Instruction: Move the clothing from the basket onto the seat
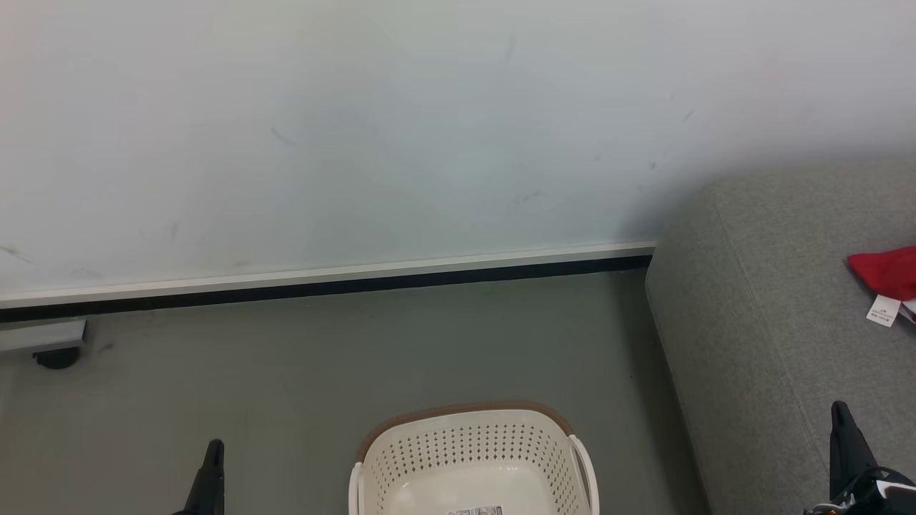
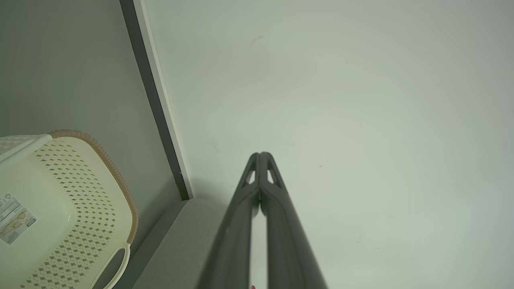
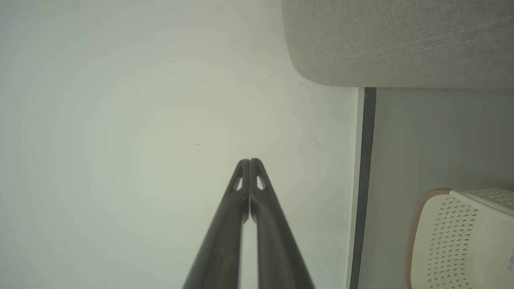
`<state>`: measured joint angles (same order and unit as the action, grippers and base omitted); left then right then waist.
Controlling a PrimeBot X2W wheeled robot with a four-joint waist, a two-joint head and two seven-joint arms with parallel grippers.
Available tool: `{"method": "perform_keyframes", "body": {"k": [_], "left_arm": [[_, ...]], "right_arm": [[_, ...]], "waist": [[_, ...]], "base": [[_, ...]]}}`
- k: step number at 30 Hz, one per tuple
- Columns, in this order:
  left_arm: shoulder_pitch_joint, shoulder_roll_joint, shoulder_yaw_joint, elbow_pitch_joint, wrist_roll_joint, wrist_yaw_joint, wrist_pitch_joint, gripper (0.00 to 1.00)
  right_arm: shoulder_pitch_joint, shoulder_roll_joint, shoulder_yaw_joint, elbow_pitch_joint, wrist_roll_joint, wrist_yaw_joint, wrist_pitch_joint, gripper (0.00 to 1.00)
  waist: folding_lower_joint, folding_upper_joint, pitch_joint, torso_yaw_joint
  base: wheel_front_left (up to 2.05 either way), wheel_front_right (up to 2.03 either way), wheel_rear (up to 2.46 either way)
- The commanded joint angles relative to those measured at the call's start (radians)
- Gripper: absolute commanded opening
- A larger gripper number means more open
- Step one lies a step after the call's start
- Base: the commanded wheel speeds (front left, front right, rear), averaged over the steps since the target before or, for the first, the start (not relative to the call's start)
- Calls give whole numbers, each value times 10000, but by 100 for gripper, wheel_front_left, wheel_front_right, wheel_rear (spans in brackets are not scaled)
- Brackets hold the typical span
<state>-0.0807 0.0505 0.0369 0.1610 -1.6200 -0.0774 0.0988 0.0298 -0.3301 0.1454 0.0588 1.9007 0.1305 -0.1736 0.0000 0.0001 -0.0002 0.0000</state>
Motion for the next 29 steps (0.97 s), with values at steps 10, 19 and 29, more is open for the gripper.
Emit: {"method": "perform_keyframes", "body": {"k": [10, 19, 29], "left_arm": [[8, -6, 41, -14, -29, -37, 8, 0], [8, -6, 42, -15, -31, -37, 8, 0], [8, -6, 42, -15, -31, -37, 7, 0]], "right_arm": [[-64, -78, 29, -10, 43, 4, -31, 0], [-65, -83, 36, -14, 48, 4, -41, 0], [-65, -88, 42, -16, 55, 4, -51, 0]], "waist": [[0, -1, 0, 0], [0, -1, 0, 0], [0, -1, 0, 0]], "base": [[0, 0, 0], [0, 0, 0], [0, 0, 0]]}}
